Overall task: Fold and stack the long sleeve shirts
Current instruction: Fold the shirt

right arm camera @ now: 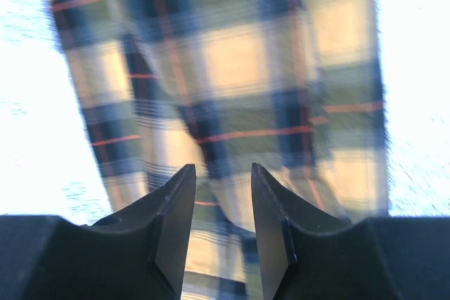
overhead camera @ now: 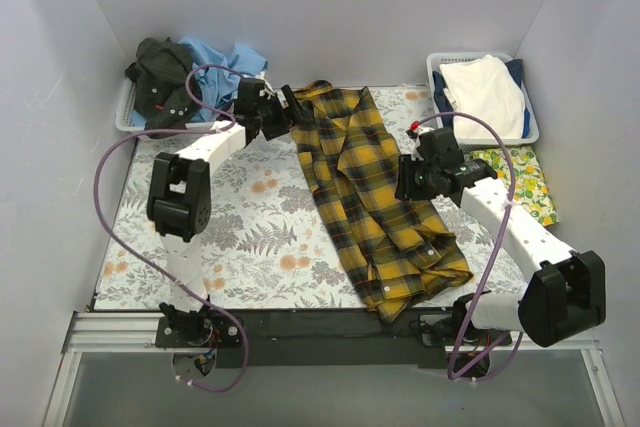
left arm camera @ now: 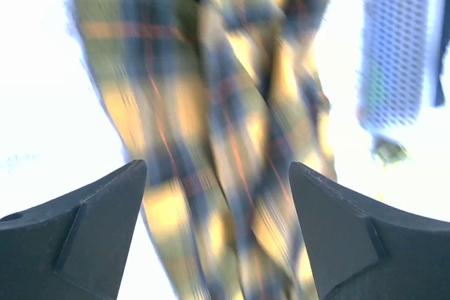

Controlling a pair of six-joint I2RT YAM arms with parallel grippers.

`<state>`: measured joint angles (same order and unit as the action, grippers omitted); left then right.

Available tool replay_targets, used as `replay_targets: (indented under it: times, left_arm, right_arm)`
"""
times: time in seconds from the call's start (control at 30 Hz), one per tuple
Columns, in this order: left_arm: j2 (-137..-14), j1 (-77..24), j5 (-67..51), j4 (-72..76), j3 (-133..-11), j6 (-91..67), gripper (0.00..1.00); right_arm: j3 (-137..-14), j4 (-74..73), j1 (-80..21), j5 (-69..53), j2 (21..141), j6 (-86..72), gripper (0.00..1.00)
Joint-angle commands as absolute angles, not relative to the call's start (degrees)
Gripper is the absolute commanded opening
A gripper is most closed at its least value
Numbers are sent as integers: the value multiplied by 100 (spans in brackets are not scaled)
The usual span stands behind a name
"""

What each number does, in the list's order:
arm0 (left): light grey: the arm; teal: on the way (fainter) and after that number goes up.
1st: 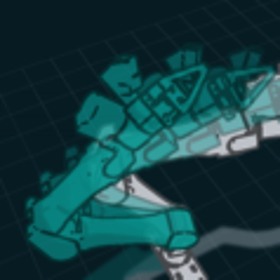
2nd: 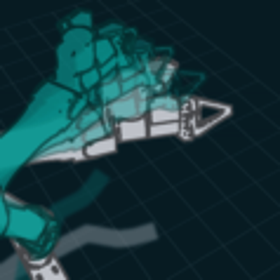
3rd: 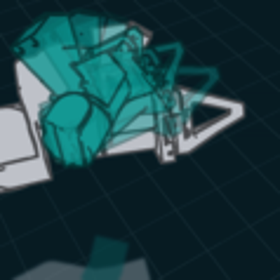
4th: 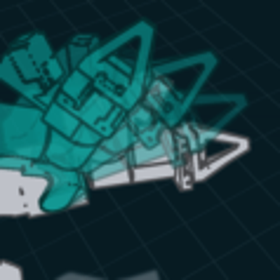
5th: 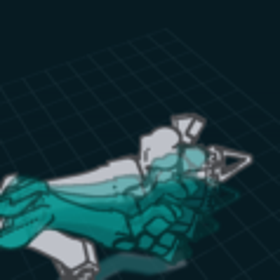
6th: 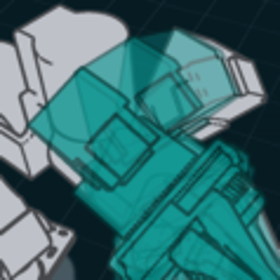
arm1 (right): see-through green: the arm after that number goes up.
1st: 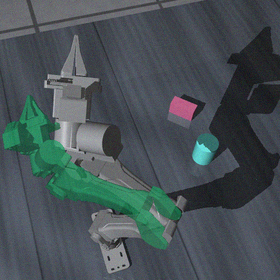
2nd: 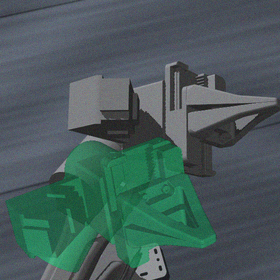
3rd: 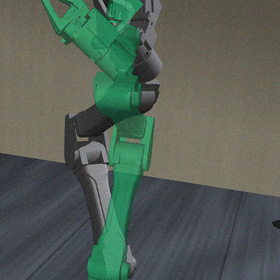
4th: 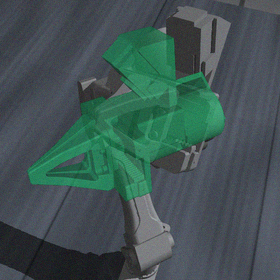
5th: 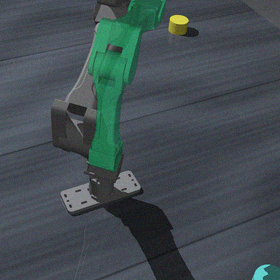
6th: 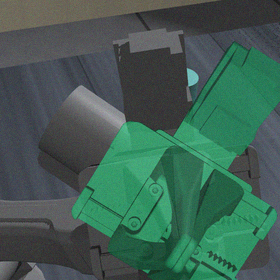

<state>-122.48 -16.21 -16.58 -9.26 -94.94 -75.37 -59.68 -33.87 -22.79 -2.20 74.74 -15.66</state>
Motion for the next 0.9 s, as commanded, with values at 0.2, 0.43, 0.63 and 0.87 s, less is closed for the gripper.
replay_targets:
  times: [0.2, 0.43, 0.63, 0.87]
  left_arm:
    - [-9074, -2039, -1479, -931, -6356, -7795, 82]
    - [-7928, -2048, -932, -1537, -5537, -7647, 83]
    - [-7568, -2048, -493, -2003, -5467, -7550, 84]
    - [-7436, -2039, -300, -2215, -5511, -7576, 84]
  right_arm:
    - [-4949, -3867, -2145, 37, 7268, -1196, 48]
    - [-4272, -3270, -2372, -668, 7996, -1081, 47]
    - [-3658, -2541, -2803, -1230, 8603, -1467, 44]
    - [-4437, -2065, -4463, -1485, 9710, -2258, 43]
